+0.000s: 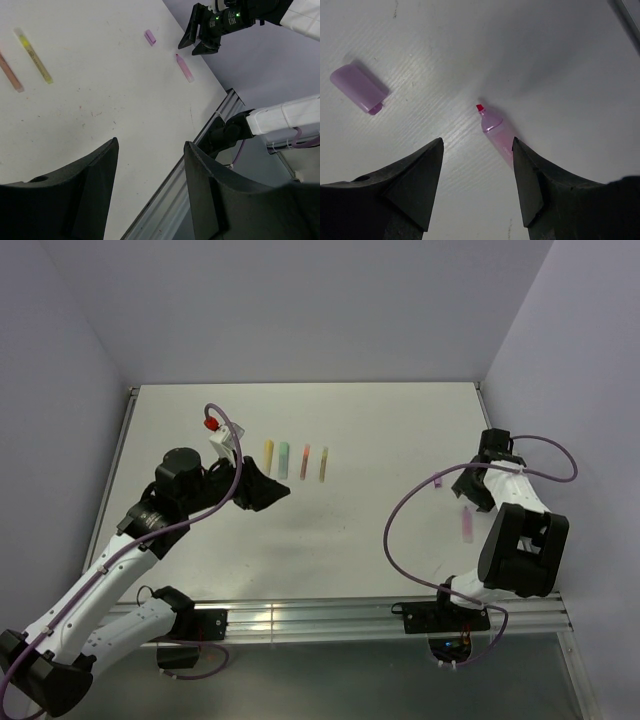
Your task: Insert the pens into the pen caps
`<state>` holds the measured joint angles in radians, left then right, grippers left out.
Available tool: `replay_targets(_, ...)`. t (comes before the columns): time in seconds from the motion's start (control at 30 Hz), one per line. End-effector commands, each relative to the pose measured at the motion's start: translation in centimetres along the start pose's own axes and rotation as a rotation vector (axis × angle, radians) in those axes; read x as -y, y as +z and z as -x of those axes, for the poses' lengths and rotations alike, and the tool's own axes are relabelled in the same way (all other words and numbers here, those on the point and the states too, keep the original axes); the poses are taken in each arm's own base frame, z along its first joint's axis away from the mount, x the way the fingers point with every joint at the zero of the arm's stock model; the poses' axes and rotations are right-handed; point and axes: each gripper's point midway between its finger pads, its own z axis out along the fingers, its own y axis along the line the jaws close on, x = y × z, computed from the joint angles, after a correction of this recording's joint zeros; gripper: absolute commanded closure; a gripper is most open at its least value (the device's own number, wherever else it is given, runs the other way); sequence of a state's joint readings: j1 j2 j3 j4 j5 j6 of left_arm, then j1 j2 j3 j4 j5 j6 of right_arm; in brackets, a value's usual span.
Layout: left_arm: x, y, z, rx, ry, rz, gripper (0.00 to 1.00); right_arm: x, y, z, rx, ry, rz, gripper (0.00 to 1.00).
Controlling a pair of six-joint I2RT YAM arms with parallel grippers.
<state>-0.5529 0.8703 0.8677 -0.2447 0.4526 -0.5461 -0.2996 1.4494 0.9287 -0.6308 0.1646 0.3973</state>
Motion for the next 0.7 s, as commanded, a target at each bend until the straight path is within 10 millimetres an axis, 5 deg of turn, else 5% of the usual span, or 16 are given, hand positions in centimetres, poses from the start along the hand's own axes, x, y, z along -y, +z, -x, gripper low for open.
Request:
replay_targets(0.0,0.8,0.1,0.8,0.027,0.007,-0.040,0.40,0.9,1.2,0.7,0.026,-0.035,-0.014,0.35)
replay_targets(0.67,0.4,0.4,0.6,0.014,0.000,-0.030,0.40,1.5,5.2,-2.2,-0.090,-0.002,-0.044,0.42)
